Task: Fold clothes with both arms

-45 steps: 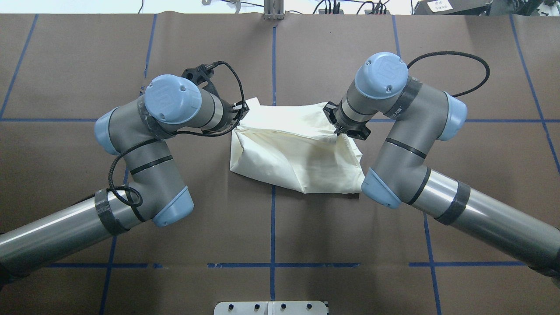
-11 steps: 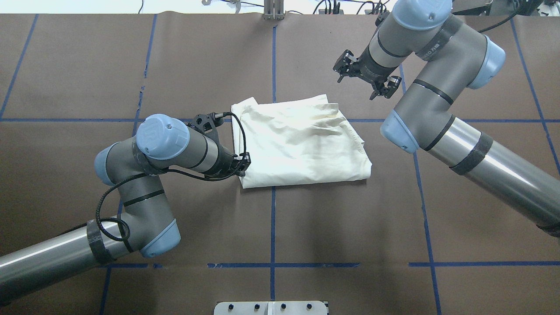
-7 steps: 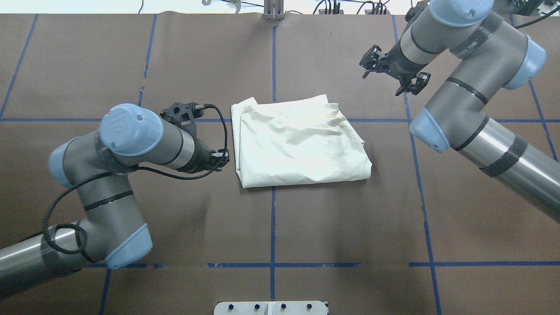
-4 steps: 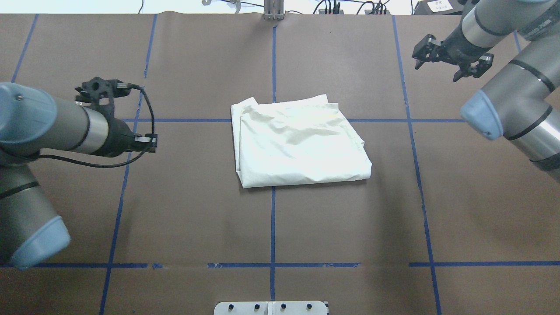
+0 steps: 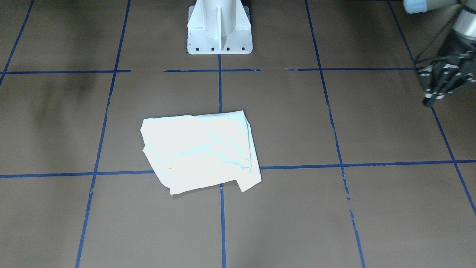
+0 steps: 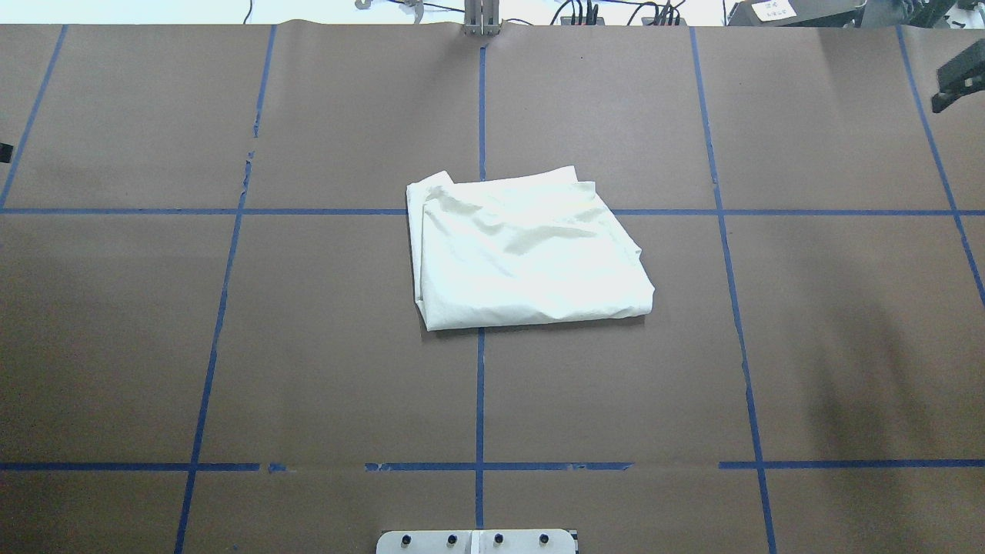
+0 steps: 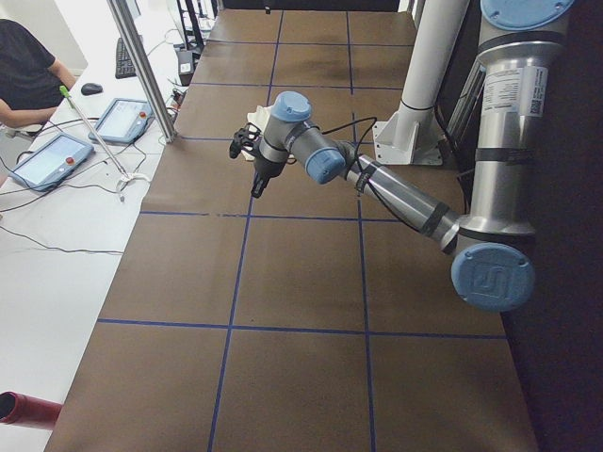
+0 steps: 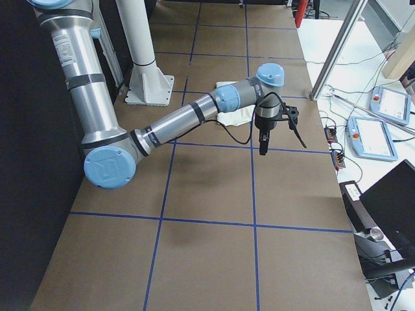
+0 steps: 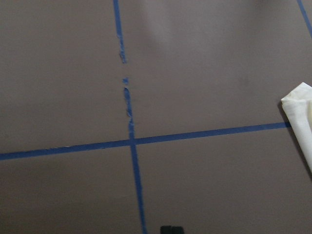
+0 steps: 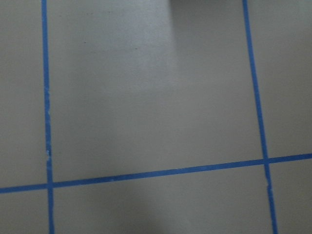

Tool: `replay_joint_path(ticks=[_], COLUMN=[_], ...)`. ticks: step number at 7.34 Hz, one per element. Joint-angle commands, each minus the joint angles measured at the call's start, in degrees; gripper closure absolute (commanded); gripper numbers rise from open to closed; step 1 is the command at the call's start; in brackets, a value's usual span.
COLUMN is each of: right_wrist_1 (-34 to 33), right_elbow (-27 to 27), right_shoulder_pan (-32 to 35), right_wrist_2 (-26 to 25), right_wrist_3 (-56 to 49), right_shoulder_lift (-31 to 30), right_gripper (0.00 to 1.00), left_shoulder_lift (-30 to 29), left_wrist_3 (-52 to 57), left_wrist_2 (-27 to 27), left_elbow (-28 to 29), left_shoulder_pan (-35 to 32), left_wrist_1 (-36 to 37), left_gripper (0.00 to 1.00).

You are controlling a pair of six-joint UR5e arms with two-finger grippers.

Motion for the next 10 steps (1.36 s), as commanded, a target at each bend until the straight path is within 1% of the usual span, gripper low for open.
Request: replay_joint_path(ticks=[1,2,3,4,5,7,8,9,10], right_wrist_1=[-0.2,-0.1,0.5,0.6,1.8,1.9,1.9,1.9,1.9], right_elbow=[0.1,0.1,0.1,-0.2,-0.1,-0.1,-0.5,-2.0,-2.6], right_shoulder_pan=[6.5,8.4,8.7,8.7,8.7,8.7,8.7,8.6,8.6], right_wrist_2=[1.9,5.9,7.0,7.0,7.0,6.9,6.8,7.0,7.0], right_wrist_3=[-15.2,-15.5,-15.5,-15.4,-15.5,-16.5,-16.5,-16.5,-16.5], right_shoulder_lift=[-8.6,-11.2,-12.8,-14.7,-15.2,-16.0,-16.0,-16.0,-16.0], right_gripper=[0.00,0.00,0.00,0.00,0.00,0.00,0.00,0.00,0.00], left_shoulder_lift=[0.4,1.1,4.5,5.6,5.3,5.6,6.8,7.8,7.7], left_wrist_3=[25.0,25.0,25.0,24.9,23.6,22.0,22.0,22.0,22.0], left_wrist_2=[-13.7,-17.7,-17.8,-17.3,-16.1,-15.7,-12.7,-12.4,-12.3], left_elbow=[10.9,13.6,13.3,13.6,13.0,11.1,11.8,12.0,11.5], left_shoulder_pan=[-17.8,-17.8,-17.8,-17.8,-17.8,-17.8,-17.6,-17.6,-17.6], left_wrist_1=[7.6,8.3,7.8,7.9,8.0,8.3,8.5,10.6,17.7], left_gripper=[0.18,0.00,0.00,0.00,0.00,0.00,0.00,0.00,0.00])
